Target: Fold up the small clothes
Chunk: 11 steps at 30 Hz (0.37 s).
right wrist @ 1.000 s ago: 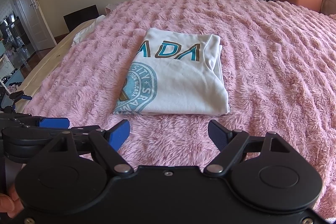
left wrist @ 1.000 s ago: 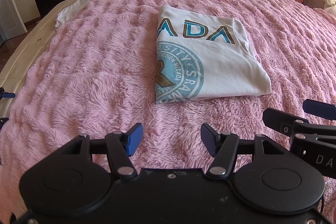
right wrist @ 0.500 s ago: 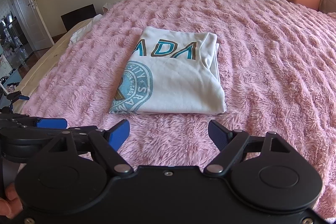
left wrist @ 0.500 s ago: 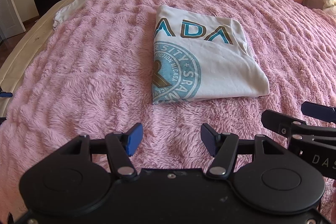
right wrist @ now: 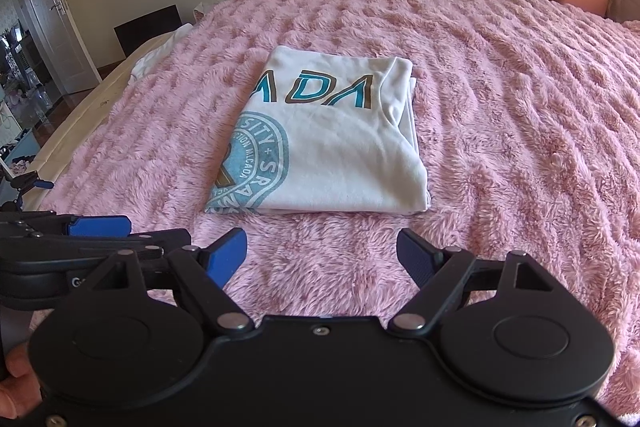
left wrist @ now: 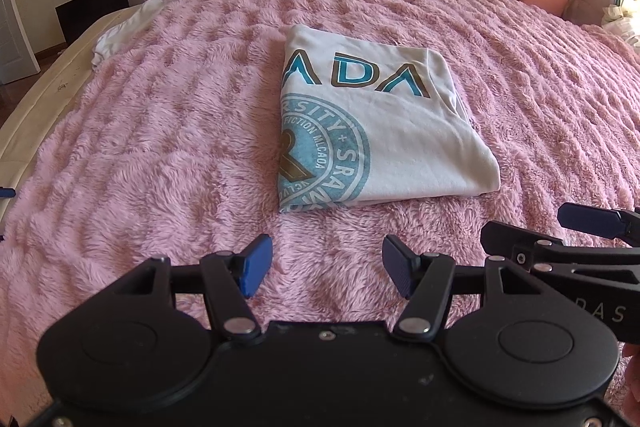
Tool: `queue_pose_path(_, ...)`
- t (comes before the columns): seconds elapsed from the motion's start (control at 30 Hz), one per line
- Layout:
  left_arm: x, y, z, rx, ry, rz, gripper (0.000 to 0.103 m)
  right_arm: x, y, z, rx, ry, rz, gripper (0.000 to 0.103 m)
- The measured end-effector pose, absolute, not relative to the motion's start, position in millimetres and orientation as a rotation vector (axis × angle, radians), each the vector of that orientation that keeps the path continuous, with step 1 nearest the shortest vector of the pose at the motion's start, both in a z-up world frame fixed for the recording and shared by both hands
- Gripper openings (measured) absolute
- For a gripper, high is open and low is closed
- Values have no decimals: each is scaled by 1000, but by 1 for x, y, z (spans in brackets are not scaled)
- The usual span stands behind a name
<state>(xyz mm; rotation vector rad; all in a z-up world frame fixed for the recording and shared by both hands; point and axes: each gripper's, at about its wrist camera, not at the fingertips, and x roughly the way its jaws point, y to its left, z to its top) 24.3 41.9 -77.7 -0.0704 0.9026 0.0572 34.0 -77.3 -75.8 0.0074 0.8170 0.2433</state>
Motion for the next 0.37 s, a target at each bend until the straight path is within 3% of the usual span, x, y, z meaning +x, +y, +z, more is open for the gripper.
queue_pose_path(0.37, 24, 45, -77, -78, 899, 76, 64, 34, -77, -76, 6, 816, 243, 84)
